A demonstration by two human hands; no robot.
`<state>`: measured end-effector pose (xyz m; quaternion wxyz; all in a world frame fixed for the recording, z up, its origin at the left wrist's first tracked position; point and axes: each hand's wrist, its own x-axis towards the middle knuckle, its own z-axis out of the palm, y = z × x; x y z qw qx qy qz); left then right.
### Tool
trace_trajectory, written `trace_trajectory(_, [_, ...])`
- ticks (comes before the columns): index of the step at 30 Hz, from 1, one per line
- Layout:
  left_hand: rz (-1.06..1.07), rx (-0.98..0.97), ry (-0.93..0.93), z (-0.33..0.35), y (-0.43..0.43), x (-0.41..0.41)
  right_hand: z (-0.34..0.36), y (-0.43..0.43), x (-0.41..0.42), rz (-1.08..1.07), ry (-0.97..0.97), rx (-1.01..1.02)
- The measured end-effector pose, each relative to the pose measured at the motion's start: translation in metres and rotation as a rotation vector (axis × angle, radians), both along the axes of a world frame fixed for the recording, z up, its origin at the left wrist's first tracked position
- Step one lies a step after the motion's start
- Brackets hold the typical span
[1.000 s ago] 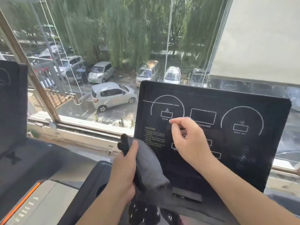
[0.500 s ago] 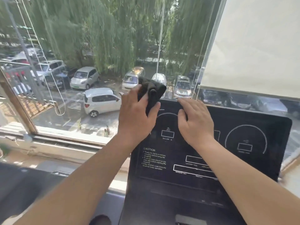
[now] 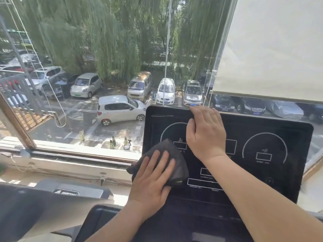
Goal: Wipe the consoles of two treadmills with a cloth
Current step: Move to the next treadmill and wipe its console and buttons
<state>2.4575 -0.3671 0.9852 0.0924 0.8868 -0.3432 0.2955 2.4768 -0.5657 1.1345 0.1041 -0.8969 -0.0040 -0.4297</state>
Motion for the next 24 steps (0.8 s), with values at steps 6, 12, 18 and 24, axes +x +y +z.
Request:
trace_trajectory(6, [-0.362,0.522,-0.264,0.031,0.063,0.036,0.007,-0.007,-0.006,0.022,0.103,-0.036])
trace_trajectory(12, [-0.001,-0.145,-0.002,0.121,0.010,0.070,0.011,-0.005,-0.007,0.032,0.144,0.063])
trace_trajectory(18, [0.012,-0.060,-0.033,0.052,-0.029,0.021,0.013,-0.006,-0.008,0.060,0.098,0.109])
trace_trajectory(24, [-0.433,0.536,-0.264,0.049,0.012,0.032,0.017,-0.008,-0.010,0.078,0.092,0.148])
